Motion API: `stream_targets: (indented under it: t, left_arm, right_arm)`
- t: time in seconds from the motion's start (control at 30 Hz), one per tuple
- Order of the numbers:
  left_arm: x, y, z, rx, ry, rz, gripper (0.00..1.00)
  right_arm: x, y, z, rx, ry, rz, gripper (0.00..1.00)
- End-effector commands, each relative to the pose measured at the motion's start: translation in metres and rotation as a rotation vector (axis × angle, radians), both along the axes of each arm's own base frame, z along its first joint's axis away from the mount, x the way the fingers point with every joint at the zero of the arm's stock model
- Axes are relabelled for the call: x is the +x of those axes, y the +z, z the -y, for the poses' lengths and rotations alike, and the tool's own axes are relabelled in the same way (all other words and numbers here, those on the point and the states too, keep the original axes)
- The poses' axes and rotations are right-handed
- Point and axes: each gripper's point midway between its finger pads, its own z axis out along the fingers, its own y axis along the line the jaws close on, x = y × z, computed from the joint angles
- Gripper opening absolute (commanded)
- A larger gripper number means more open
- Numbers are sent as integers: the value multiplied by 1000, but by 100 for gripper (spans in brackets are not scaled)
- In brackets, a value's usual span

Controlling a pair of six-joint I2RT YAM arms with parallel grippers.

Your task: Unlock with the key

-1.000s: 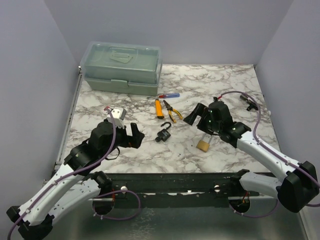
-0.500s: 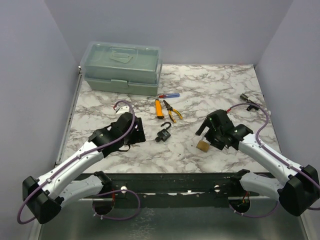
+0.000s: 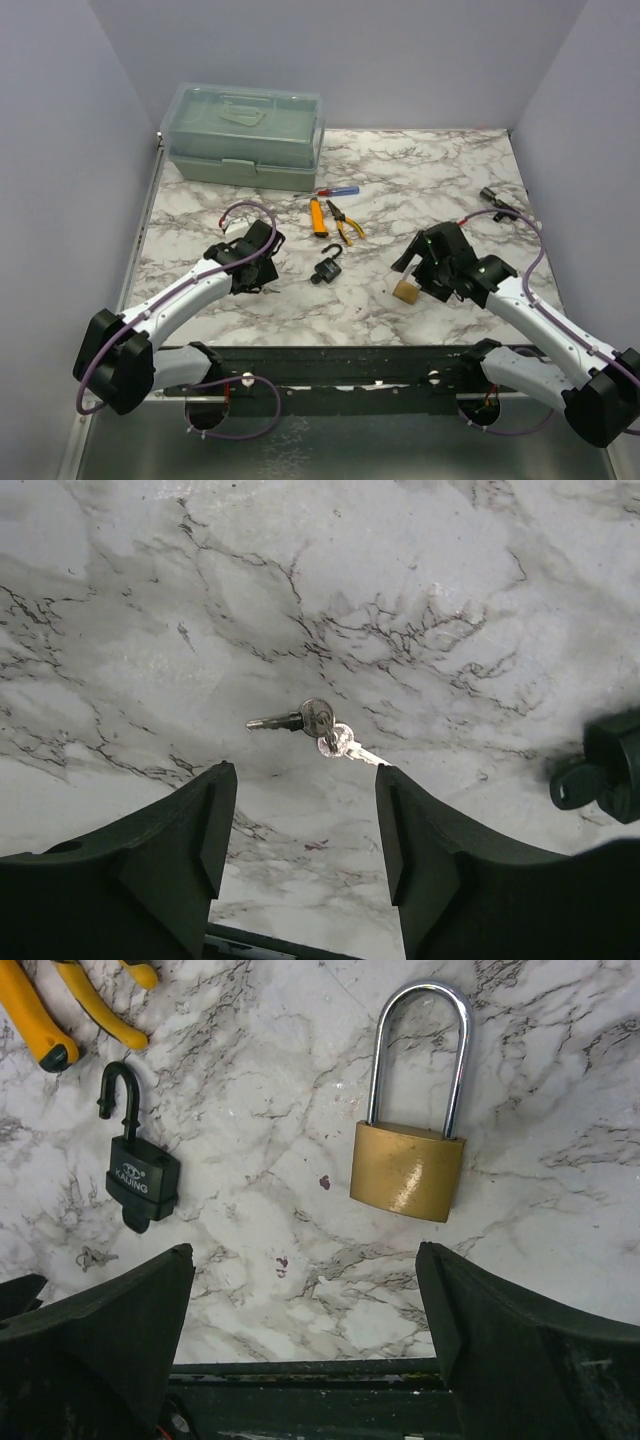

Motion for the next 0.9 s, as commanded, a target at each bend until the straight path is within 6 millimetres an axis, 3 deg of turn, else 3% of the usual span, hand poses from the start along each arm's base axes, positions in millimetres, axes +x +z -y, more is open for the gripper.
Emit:
stream_targets:
  t: [0.0,0.67,0.87]
  left_arm:
    - [8,-15,2,-37,55,-24,61]
    - [7,-57,10,-47,114,-144,50]
    - [11,-64,11,-43,97,-134,41]
  right_arm:
    - [-9,-2,-2,31,13,-15,99]
    - [-15,0,-1,44,39,4,99]
    - [-17,2,0,47,43,7,99]
